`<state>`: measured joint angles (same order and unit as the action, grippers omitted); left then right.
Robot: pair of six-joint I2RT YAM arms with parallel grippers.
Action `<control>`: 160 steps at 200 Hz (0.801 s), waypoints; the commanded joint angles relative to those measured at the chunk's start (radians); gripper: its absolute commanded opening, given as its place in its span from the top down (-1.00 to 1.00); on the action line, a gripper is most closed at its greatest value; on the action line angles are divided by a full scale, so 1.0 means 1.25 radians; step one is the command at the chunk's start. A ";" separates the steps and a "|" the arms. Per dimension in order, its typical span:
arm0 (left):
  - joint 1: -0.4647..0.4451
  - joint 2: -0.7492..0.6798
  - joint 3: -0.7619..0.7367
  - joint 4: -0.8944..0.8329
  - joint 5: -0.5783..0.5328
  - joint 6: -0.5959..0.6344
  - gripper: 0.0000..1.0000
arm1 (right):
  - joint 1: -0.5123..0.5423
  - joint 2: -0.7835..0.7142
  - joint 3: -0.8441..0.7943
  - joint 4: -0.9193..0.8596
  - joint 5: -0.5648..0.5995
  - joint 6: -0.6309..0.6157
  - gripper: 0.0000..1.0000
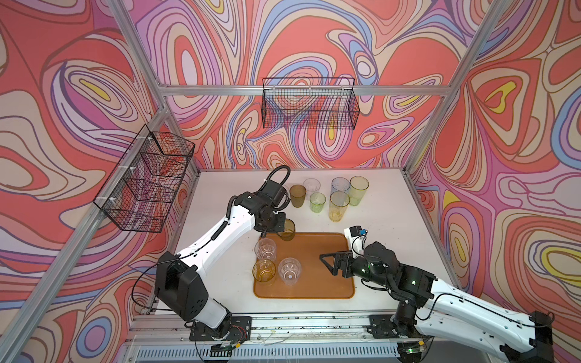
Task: Place the glasses into the tray
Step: 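Carry the amber dimpled glass with the left gripper over the tray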
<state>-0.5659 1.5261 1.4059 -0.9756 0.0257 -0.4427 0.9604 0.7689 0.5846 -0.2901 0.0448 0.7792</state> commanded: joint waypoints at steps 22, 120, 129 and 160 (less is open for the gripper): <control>-0.030 -0.040 -0.009 -0.006 -0.033 -0.021 1.00 | -0.004 0.003 -0.010 0.013 0.014 0.003 -0.95; -0.120 -0.045 0.020 -0.060 -0.156 -0.036 1.00 | -0.004 0.003 -0.016 0.013 0.023 0.007 -0.95; -0.125 -0.045 0.017 -0.057 -0.152 -0.039 1.00 | -0.004 0.002 -0.017 0.012 0.022 0.008 -0.95; -0.154 -0.042 0.010 -0.050 -0.158 -0.050 1.00 | -0.004 -0.009 -0.023 0.012 0.020 0.013 -0.95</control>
<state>-0.7357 1.4883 1.4048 -1.0080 -0.1345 -0.4797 0.9604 0.7692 0.5713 -0.2829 0.0597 0.7845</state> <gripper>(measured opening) 0.074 0.976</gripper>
